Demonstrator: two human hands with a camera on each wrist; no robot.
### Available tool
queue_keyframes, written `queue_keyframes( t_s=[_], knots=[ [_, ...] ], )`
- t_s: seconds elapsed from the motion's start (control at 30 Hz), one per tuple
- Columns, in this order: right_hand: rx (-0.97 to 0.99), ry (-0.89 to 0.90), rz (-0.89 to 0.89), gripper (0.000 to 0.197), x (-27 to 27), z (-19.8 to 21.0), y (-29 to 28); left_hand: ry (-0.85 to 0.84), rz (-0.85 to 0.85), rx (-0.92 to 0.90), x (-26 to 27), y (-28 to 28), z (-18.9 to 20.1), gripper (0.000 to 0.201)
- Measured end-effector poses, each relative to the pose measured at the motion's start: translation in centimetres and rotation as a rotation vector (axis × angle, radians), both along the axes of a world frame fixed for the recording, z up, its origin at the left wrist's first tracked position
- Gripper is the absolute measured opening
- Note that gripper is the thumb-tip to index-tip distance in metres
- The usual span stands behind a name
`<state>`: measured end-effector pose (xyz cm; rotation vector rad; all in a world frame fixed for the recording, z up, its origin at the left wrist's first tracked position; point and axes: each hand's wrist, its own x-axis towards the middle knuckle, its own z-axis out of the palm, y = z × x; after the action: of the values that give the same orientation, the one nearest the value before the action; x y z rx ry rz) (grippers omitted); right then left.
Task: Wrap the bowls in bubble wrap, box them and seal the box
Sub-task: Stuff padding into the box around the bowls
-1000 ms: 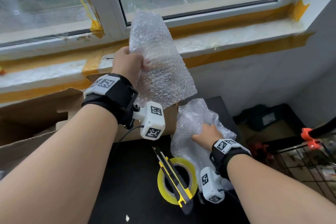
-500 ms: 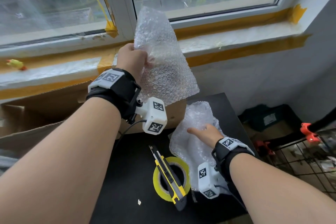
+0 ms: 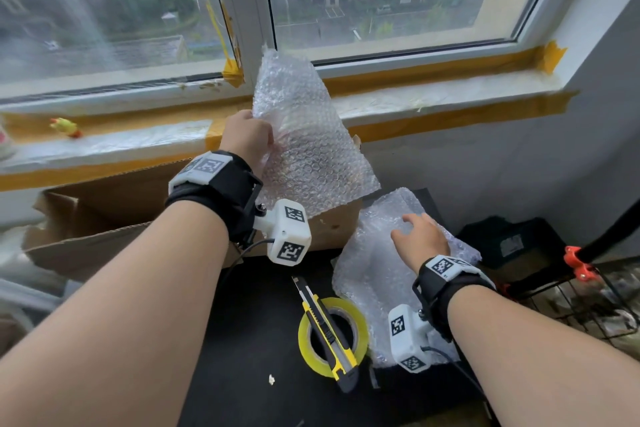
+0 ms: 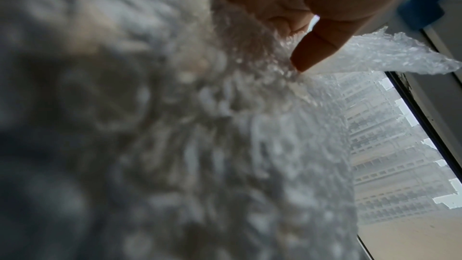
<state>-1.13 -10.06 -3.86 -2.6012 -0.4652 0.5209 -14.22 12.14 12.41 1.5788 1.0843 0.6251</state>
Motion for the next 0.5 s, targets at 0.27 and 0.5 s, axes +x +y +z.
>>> queue_keyframes(
  t_s=[0.27,0.5],
  knots=[
    [0.100,-0.040,0.057,0.054,-0.3,0.9,0.5,-0.040,0.002,-0.008,-0.9,-1.1,0.9,0.032],
    [0.654,-0.101,-0.035,0.013,-0.1,9.0,5.2,-0.059,-0.054,0.003,-1.4,-1.6,2.6,0.031]
  ],
)
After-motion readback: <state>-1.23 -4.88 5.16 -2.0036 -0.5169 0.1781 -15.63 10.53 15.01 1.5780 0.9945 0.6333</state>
